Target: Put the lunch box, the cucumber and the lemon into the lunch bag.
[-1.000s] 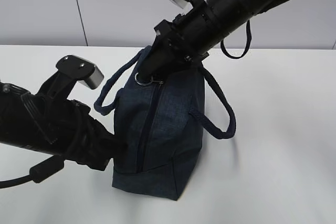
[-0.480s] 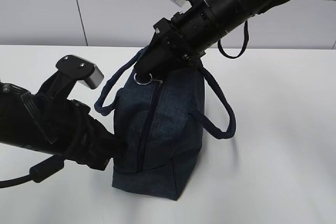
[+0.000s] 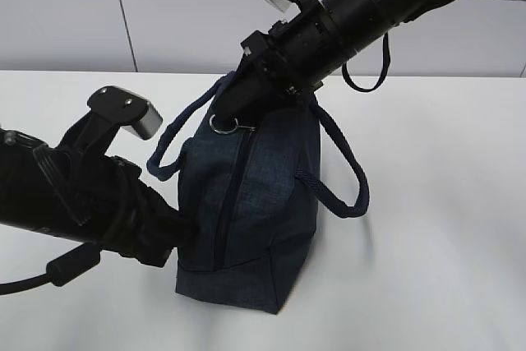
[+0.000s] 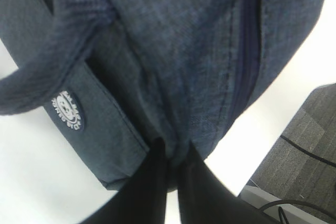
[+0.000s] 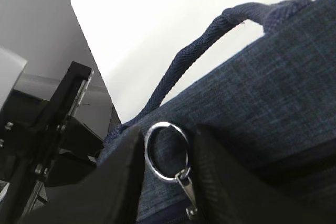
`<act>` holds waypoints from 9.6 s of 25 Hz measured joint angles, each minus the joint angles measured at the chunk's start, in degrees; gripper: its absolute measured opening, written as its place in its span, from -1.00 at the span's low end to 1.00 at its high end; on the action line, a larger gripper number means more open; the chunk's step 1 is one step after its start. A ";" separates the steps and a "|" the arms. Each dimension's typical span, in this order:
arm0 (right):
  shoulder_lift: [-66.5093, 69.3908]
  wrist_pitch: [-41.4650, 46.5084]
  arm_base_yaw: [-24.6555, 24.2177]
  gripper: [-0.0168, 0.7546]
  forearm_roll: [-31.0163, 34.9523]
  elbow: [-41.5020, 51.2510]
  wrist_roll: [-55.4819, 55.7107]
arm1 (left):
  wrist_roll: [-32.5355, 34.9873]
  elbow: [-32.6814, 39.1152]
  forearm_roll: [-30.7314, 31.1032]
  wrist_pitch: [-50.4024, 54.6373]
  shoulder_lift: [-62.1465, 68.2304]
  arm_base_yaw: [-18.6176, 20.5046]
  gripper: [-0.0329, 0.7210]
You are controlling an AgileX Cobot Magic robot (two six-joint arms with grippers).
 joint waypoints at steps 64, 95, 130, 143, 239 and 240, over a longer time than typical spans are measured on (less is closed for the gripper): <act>-0.78 0.93 3.71 0.45 -14.79 -8.87 13.46 | 0.00 0.00 -0.10 -1.18 0.21 0.00 -0.93; 1.68 0.95 7.61 -0.09 -26.35 -9.00 18.81 | 0.00 0.00 -0.75 -1.27 0.21 0.00 -0.93; 1.80 2.63 7.96 -0.96 -36.79 -17.04 21.97 | 0.00 0.00 -1.13 -1.07 0.25 0.00 -0.93; 1.80 -0.75 7.96 -0.96 -38.70 -17.09 22.45 | -10.76 0.00 7.82 -0.09 -1.46 0.00 -0.93; 4.49 -7.40 7.05 -0.96 -39.02 -17.17 23.76 | -43.31 -37.87 46.55 33.06 12.78 0.00 -0.91; 4.49 -7.40 7.05 -0.96 -39.02 -17.17 23.76 | -43.31 -37.87 47.10 33.06 12.78 0.00 -0.92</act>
